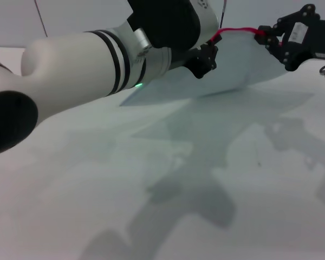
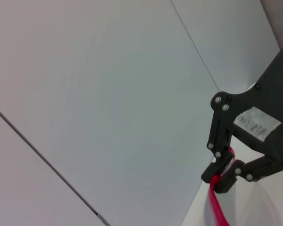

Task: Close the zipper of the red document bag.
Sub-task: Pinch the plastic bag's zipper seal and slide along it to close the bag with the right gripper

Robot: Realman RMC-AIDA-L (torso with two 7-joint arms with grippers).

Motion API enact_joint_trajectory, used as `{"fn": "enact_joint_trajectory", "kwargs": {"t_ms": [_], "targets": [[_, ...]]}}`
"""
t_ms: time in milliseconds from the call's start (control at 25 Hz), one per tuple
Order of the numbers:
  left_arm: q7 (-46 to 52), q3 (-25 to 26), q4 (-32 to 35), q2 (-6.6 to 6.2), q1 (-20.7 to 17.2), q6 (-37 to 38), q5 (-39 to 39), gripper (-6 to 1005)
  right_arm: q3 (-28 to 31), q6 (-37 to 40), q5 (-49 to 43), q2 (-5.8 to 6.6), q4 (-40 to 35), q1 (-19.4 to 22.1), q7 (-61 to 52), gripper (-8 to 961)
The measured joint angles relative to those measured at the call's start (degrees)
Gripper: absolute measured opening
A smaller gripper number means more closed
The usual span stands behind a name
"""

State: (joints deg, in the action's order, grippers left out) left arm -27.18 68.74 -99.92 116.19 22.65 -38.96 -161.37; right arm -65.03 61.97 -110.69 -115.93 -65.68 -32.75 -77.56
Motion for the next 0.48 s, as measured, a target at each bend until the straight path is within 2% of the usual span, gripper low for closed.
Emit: {"fn": "enact_joint_trajectory", "kwargs": {"t_ms": [480], "targets": [[-0.46,0.45,-2.46,0.0,-1.9,0.0,0.0,109,-0.01,-3.32,-0.89,0.04,2.09,-0.06,0.71,78]]}}
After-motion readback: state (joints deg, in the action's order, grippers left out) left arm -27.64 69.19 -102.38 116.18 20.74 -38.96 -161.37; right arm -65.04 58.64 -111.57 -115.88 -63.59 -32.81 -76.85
